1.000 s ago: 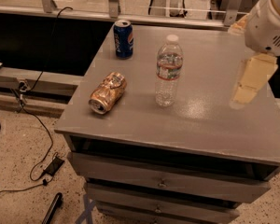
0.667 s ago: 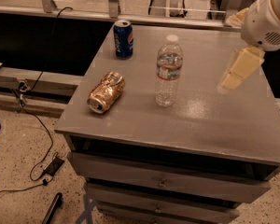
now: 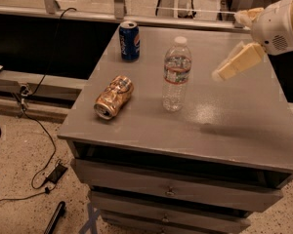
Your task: Knock water bottle over
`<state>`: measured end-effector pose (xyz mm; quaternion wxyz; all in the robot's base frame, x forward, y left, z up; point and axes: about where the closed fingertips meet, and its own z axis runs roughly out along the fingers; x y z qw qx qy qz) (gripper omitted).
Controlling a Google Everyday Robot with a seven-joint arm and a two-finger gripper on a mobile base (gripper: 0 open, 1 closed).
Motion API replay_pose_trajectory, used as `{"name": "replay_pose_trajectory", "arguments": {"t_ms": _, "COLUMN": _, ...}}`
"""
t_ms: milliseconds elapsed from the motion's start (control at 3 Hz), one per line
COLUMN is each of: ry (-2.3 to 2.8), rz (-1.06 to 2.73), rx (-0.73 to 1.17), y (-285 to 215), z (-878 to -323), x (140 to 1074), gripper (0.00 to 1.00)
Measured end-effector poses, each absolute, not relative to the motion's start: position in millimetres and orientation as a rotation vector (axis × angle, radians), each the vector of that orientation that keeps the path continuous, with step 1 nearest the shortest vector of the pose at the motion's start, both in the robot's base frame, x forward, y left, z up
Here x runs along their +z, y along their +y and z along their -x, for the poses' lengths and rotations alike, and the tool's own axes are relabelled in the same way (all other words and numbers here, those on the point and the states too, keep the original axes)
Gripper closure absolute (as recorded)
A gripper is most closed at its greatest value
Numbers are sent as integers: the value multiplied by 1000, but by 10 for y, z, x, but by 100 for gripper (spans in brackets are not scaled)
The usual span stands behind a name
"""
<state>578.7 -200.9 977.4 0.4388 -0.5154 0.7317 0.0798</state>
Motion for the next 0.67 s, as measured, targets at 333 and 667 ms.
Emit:
{"name": "replay_pose_trajectory", "arguments": {"t_ms": 333, "ry": 1763, "rz": 1244, "rx": 217, "y": -1982, "z": -5846, "x": 9834, "gripper": 0}}
{"name": "replay_pose_trajectory", "arguments": {"t_ms": 667, "ry": 1761, "rz": 1243, "rx": 217, "y": -1979, "z": -5847, "x": 9839, "gripper": 0}}
